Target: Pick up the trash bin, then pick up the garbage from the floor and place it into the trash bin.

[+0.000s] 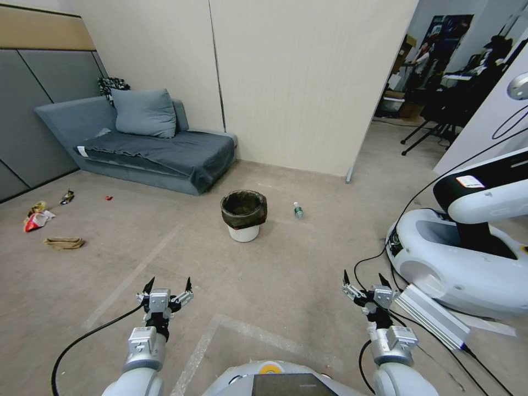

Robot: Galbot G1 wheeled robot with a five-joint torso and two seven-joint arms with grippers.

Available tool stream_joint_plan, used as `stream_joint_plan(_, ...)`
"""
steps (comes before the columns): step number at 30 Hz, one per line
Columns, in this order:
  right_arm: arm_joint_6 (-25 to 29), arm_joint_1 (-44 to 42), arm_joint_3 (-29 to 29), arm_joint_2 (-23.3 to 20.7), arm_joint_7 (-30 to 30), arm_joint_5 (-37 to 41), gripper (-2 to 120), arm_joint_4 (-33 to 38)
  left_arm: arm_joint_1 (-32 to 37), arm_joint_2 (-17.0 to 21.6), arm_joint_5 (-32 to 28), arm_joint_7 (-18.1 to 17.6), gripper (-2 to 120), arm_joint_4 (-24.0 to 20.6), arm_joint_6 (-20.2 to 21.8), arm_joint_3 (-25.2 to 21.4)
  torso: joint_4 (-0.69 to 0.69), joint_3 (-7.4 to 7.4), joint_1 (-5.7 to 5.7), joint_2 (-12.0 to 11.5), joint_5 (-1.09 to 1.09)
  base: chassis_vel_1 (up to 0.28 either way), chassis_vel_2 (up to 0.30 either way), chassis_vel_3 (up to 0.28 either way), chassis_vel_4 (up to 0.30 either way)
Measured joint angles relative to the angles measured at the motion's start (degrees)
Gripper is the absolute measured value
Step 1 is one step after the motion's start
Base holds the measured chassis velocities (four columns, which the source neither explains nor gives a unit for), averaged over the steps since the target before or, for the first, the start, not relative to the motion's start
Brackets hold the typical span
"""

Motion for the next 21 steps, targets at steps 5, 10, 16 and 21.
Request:
stream_joint_plan(5,0.01,0.01,-0.02,-0.02,0.01,-0.03,100,-0.04,-0.06,0.07,-0.16,0.06,100,0.07,-0.02,0.00,0.00,0.00,0.00,0.00,0.00,-0.098,0.094,0.102,-0.088)
stream_joint_plan(10,0.02,0.02,-0.03,-0.02,0.01,-0.18,100,-0.05,-0.16,0.24,-0.35,0.11,100,0.15,-0.02,-0.03,0.00,0.00,0.00,0.00,0.00,-0.097,0.104,0.089,-0.109)
stream_joint_plan(16,0.30,0.09,-0.16,-0.03,0.01,-0.84,100,-0.31,-0.26,0.33,-0.41,0.21,100,0.27,-0.03,-0.05,-0.01,0.00,0.00,0.00,-0.01,-0.087,0.081,0.083,-0.097)
stream_joint_plan(21,0.31,0.09,-0.18,-0.03,0.01,-0.91,100,-0.32,-0.29,0.34,-0.44,0.22,100,0.34,-0.05,-0.07,0.00,0.00,0.00,0.00,0.00,-0.089,0.084,0.102,-0.087)
